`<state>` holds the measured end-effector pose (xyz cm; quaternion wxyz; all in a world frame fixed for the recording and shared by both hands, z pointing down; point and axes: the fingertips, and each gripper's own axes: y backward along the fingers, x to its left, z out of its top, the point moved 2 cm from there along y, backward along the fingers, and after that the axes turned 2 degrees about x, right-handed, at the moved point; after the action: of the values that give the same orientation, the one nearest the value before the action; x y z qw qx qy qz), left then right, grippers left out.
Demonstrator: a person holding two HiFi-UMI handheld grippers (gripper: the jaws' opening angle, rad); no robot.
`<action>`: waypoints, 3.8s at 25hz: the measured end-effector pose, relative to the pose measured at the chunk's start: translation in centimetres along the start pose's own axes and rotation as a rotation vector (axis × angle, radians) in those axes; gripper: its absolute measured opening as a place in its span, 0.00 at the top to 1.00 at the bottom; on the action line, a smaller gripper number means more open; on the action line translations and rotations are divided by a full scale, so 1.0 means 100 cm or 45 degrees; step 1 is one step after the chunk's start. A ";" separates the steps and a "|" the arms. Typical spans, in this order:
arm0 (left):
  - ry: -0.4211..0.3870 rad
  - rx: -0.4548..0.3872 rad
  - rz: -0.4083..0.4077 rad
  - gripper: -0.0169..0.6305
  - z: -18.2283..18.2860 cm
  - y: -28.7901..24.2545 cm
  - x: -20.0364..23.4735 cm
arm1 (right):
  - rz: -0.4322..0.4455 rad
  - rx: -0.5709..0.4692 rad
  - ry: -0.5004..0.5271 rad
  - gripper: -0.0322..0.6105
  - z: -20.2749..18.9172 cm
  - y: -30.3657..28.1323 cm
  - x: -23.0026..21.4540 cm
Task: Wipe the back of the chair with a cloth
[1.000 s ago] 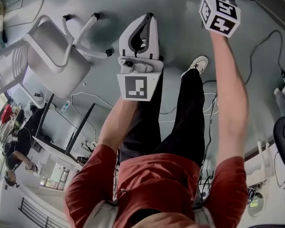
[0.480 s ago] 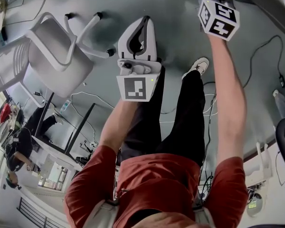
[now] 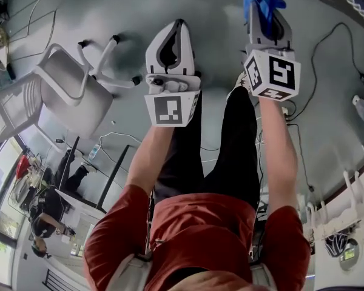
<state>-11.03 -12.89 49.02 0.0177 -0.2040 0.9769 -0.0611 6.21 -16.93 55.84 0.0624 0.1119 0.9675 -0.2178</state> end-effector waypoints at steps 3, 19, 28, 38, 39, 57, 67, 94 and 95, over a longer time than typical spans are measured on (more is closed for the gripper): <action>0.005 0.002 -0.066 0.95 0.004 -0.014 -0.035 | -0.090 -0.019 0.026 0.86 0.008 0.039 -0.032; 0.157 0.096 -0.151 0.95 0.013 -0.065 -0.135 | -0.250 -0.046 0.059 0.86 0.029 0.077 -0.147; 0.115 0.091 -0.131 0.95 0.016 -0.066 -0.128 | -0.288 0.011 0.083 0.86 0.054 0.029 -0.179; 0.148 0.071 -0.054 0.95 0.017 -0.052 -0.092 | -0.242 0.035 0.076 0.86 0.046 0.013 -0.142; 0.144 0.070 -0.042 0.95 0.017 -0.049 -0.085 | -0.220 0.039 0.077 0.86 0.045 0.009 -0.134; 0.181 0.072 0.171 0.95 0.009 0.023 0.055 | -0.099 0.073 0.040 0.86 0.053 -0.054 0.010; 0.151 0.093 0.226 0.95 0.003 0.050 0.092 | -0.029 0.067 0.076 0.86 0.058 -0.079 0.077; 0.088 0.076 -0.165 0.95 0.036 -0.030 -0.133 | -0.271 -0.028 0.017 0.86 0.033 0.103 -0.105; 0.083 0.075 -0.177 0.95 0.037 -0.033 -0.141 | -0.283 -0.027 0.016 0.86 0.032 0.107 -0.112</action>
<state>3.38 -10.63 45.88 -0.0125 -0.2688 0.9582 -0.0976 19.91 -11.00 50.51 0.0332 0.0048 0.9766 -0.2123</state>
